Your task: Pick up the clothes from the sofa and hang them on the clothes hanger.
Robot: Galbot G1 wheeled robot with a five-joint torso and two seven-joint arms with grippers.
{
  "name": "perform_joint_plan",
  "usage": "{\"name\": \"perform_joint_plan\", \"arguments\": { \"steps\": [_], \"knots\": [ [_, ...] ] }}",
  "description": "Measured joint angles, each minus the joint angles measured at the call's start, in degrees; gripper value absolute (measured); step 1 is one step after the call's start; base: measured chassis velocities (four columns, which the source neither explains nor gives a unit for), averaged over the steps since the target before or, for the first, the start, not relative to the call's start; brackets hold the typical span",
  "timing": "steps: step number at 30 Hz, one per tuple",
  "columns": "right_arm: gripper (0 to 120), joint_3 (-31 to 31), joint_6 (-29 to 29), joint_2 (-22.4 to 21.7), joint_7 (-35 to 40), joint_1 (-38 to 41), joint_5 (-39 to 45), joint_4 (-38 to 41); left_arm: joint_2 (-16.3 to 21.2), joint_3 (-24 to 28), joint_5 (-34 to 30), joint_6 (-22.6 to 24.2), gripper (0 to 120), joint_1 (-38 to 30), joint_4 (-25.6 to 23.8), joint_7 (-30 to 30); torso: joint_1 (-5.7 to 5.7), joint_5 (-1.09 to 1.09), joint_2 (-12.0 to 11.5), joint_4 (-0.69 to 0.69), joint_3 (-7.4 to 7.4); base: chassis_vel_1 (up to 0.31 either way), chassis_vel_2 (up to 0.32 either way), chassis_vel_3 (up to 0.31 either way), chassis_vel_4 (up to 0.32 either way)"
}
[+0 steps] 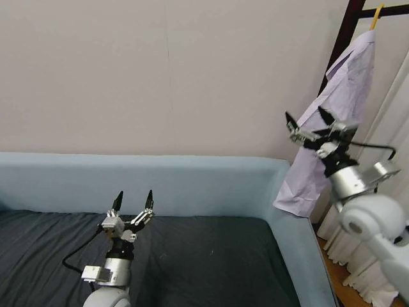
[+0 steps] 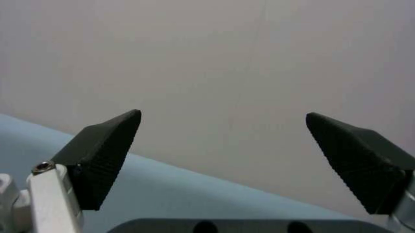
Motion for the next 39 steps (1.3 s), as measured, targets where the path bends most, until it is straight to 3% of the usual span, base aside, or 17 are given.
{"name": "perform_joint_plan", "arguments": {
  "steps": [5,8,11,16,21,27,39],
  "knots": [
    [100,2.7,4.6,6.8,0.0,-11.2,-10.7,-1.6,-4.2,-2.4,5.1,-2.1,100,6.8,-1.8,0.1,0.0,0.02,0.0,-0.09,0.0,0.0,0.0,0.0,0.0],
    [100,4.9,5.5,9.7,-1.6,-17.2,-14.1,-1.6,-4.7,-1.6,5.4,-2.3,100,9.2,-1.7,-1.4,0.0,0.01,0.0,-0.08,0.0,0.0,0.0,0.0,0.0],
    [100,7.7,5.6,13.5,-2.6,-26.7,-19.3,-0.9,-4.5,-0.2,6.0,-2.3,100,11.7,0.1,-3.4,0.0,0.0,0.0,-0.1,0.0,0.0,0.0,0.0,0.0],
    [100,8.8,8.2,16.8,-4.0,-34.9,-25.1,-3.5,-4.0,2.8,7.1,-3.2,100,13.4,4.6,-5.0,0.0,0.0,0.0,-0.08,-0.01,0.0,0.0,0.0,0.0],
    [100,9.6,10.8,18.6,-4.4,-39.0,-26.8,-6.2,-3.8,6.1,6.9,-3.8,100,12.8,8.1,-6.0,0.01,0.0,0.0,-0.11,0.0,0.0,0.0,0.0,0.0],
    [100,9.1,9.9,18.9,-4.0,-39.8,-27.2,-4.1,-3.6,6.2,8.0,-1.8,100,14.3,4.1,-6.6,0.01,0.03,0.0,-0.06,0.0,0.0,0.0,0.0,0.0],
    [100,8.9,9.5,18.8,-3.8,-39.4,-26.8,-3.9,-3.5,6.1,8.1,-1.5,100,14.3,3.6,-6.6,0.01,0.02,0.0,-0.07,0.01,0.0,0.0,0.0,0.0]
  ]
}}
